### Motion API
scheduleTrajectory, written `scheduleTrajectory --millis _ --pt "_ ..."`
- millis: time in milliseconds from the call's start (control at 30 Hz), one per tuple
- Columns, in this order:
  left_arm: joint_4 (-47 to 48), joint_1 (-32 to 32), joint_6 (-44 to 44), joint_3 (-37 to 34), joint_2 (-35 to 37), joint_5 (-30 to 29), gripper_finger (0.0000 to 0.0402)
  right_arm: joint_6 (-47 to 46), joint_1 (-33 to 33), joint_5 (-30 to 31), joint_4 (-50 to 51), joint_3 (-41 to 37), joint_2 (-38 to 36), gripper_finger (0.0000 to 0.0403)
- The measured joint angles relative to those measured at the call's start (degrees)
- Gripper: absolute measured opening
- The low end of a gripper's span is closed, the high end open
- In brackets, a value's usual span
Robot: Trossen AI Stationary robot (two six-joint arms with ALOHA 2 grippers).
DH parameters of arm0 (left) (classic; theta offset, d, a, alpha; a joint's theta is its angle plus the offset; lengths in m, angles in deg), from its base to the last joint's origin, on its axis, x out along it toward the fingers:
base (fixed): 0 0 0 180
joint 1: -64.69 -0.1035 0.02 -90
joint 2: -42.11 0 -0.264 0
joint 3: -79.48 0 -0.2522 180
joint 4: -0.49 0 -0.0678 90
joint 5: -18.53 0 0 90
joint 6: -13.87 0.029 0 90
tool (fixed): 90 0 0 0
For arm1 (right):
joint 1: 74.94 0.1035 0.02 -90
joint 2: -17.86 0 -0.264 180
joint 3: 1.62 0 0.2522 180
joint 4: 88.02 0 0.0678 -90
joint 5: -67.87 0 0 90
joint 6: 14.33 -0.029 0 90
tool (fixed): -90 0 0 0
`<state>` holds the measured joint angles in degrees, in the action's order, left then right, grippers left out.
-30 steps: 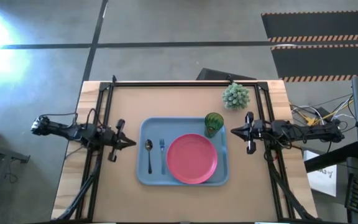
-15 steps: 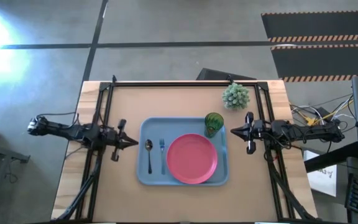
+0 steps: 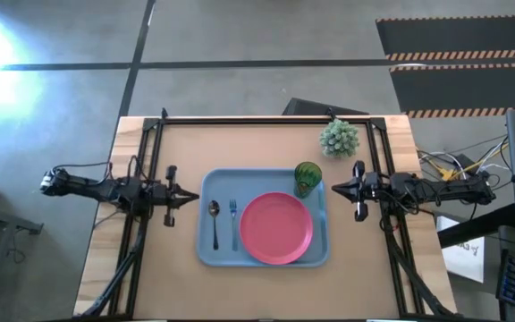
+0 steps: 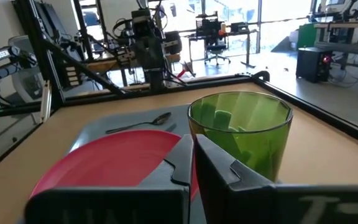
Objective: Pick and place plate/cup/fork/spoon on tray
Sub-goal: Return to Home Position
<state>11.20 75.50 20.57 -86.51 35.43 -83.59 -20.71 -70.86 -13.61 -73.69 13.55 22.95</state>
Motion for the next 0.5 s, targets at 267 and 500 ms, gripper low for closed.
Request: scheduleTrajectory --millis 267,500 --pt "0.49 -0.82 1.3 0.0 3.26 1.02 0.0 1.08 0.0 0.18 0.0 0.0 0.0 0.0009" --pt "0.7 -2.12 1.27 0.0 1.45 1.37 0.0 2.36 0.0 0.45 0.01 0.0 0.0 0.0009"
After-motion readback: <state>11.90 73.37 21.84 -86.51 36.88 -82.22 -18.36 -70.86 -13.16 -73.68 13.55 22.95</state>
